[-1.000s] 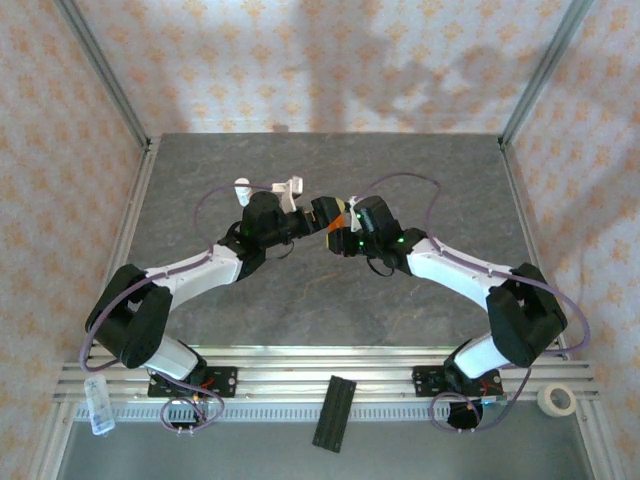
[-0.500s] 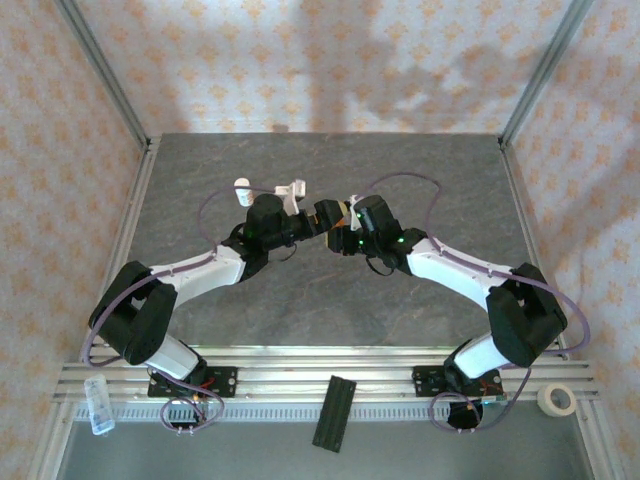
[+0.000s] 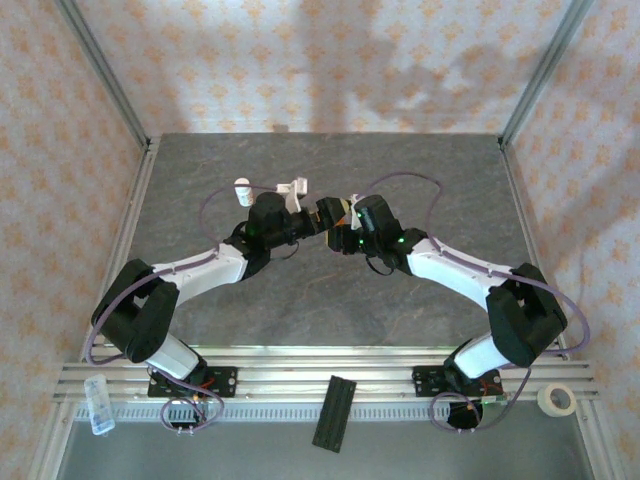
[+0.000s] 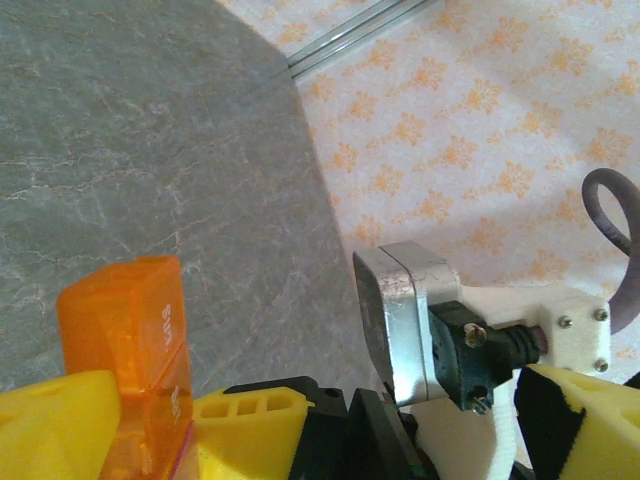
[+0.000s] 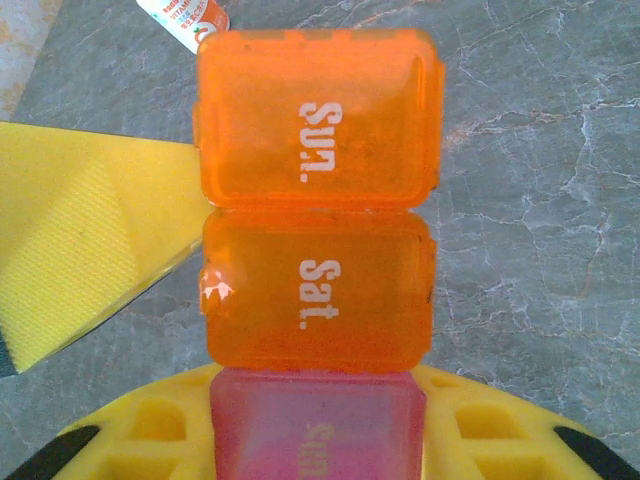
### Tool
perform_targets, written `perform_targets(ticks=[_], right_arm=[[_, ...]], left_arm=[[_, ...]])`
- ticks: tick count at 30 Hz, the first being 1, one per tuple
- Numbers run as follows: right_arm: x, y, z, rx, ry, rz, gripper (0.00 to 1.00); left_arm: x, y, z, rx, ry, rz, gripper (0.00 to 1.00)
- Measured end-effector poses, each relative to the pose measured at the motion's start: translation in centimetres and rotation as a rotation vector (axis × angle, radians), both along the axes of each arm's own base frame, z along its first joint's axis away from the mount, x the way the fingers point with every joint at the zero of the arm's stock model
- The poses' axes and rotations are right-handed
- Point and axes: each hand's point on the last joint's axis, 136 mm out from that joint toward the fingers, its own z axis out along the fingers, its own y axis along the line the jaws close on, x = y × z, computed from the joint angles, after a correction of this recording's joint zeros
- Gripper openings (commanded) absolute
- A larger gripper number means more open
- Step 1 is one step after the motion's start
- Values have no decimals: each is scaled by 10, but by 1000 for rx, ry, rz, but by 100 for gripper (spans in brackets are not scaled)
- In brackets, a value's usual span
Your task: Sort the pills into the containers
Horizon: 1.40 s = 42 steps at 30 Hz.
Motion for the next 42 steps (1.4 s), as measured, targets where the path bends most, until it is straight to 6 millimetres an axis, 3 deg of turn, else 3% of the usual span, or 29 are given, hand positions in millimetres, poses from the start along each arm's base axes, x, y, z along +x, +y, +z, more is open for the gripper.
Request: perform_targets(ticks=[11,15,20,24,32,42], right_arm=[[3,-1,0,7,-9,-17,27],[1,-1,-4,3,0,-13,26],[1,-1,-6,5,-1,-14,27],[-2,-5,-15,-12,13,-18,27],[-8,-12,-30,-48,32,-18,27],[-2,-14,-67,-252,71,84,30]], left_arm=[[0,-5,8,-11,-9,3,99],[-4,-18,25,-42,-33,-21,99],[-2,-16,26,-37,-35,5,100],[0,-1,34,-11,-63,81,100],[5,49,48,49,-118,243,100],[4,77,0,185,-40,291,100]])
